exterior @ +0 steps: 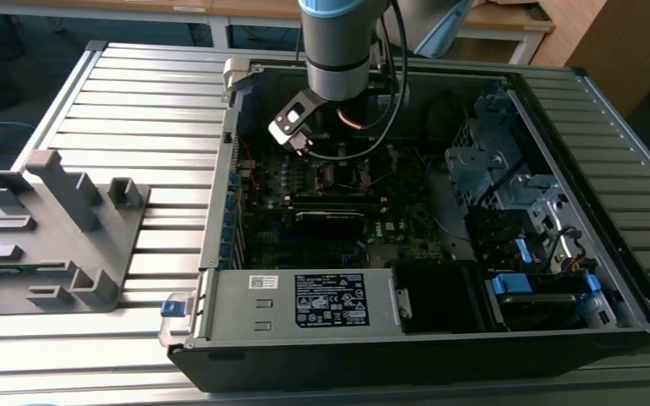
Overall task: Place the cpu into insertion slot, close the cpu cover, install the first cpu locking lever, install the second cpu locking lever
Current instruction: 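Place the cpu into insertion slot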
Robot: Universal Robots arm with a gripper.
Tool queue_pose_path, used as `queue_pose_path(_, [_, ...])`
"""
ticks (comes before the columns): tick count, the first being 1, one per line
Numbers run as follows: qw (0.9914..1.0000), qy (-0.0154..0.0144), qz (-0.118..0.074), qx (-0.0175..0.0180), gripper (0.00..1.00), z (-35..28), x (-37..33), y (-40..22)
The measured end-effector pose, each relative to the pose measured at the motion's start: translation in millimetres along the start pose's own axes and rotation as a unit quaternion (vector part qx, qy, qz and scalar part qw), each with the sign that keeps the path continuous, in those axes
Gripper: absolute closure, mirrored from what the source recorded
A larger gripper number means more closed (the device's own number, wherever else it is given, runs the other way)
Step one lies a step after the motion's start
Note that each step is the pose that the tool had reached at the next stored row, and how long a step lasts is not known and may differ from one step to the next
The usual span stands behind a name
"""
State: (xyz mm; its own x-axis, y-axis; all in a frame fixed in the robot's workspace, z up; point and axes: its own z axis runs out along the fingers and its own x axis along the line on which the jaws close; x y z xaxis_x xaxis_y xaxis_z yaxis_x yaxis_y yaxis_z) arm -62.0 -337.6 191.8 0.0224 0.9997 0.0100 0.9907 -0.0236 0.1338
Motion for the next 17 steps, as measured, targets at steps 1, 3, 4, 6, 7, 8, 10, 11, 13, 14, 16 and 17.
queue_pose_path(1, [1.0,0.0,0.0,0.0,0.46,0.0,0.0,0.3])
queue_pose_path(3, [1.0,0.0,0.0,0.0,0.46,0.1,0.0,0.6])
queue_pose_path(4, [1.0,-0.0001,0.0,0.0,0.46,0.0,0.0,0.6])
queue_pose_path(6, [1.0,-0.0001,0.0,0.0001,0.46,0.3,0.0,0.7])
queue_pose_path(7, [1.0,-0.0002,0.0,0.0,0.46,0.6,0.0,0.6])
queue_pose_path(8, [1.0,-0.0002,0.0,0.0001,0.46,0.9,0.0,0.6])
queue_pose_path(10, [1.0,-0.0003,0.0,0.0002,0.46,1.3,-0.1,0.5])
queue_pose_path(11, [1.0,-0.0003,0.0,0.0002,0.46,1.3,-0.1,0.4])
queue_pose_path(13, [1.0,-0.0002,0.0,0.0001,0.46,1.5,0.0,0.5])
queue_pose_path(14, [1.0,-0.0002,0.0,0.0001,0.46,1.5,0.0,0.5])
queue_pose_path(16, [1.0,-0.0001,0.0,0.0001,0.46,1.6,0.0,0.5])
queue_pose_path(17, [1.0,-0.0001,0.0,0.0001,0.46,1.6,0.0,0.5])
